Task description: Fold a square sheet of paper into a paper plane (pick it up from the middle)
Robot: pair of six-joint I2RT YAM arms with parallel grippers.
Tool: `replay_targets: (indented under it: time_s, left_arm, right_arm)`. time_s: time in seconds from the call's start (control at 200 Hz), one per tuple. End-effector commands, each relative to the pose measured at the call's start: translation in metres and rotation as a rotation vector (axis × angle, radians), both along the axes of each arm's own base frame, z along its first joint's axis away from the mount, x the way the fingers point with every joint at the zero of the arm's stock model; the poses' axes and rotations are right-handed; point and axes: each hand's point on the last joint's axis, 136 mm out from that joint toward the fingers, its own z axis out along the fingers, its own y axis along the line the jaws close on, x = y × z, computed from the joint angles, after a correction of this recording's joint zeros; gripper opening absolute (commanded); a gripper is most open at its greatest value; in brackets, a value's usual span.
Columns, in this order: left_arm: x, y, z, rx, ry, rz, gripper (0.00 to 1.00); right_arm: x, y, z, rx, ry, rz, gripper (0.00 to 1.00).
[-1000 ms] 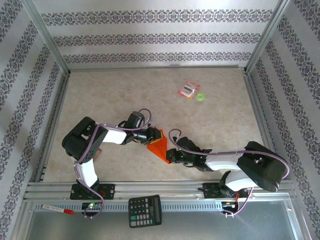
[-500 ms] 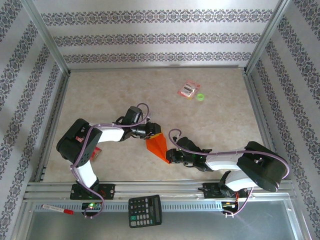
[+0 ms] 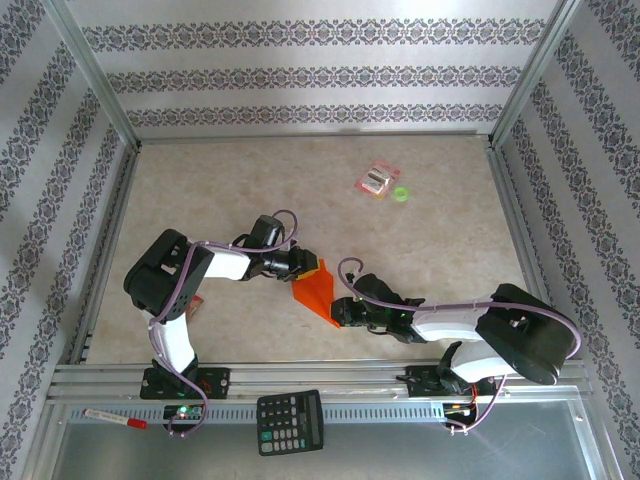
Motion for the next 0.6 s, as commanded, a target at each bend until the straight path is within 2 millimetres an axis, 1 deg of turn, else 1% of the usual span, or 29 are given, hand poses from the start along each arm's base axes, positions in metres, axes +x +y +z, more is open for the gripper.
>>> replay_targets:
  time_s: [0.0, 0.135, 0.305, 0.455, 0.595]
  left_arm:
    - [-0.006, 0.011, -0.02, 0.043, 0.016, 0.0, 0.29]
    - [-0.007, 0.013, -0.025, 0.045, 0.022, 0.004, 0.29]
    - [-0.009, 0.015, -0.027, 0.047, 0.025, 0.005, 0.28]
    - [-0.009, 0.015, -0.029, 0.05, 0.027, 0.003, 0.27]
    - [-0.011, 0.016, -0.032, 0.058, 0.035, -0.001, 0.26]
  right_arm:
    - [-0.004, -0.004, 0.001, 0.001, 0.004, 0.012, 0.16]
    - [-0.009, -0.007, 0.002, -0.019, -0.012, 0.036, 0.2]
    - [-0.021, -0.014, -0.002, -0.072, -0.014, 0.066, 0.24]
    - [-0.026, -0.019, -0.005, -0.104, -0.011, 0.076, 0.24]
    - [-0.022, -0.021, -0.005, -0.118, -0.021, 0.06, 0.17]
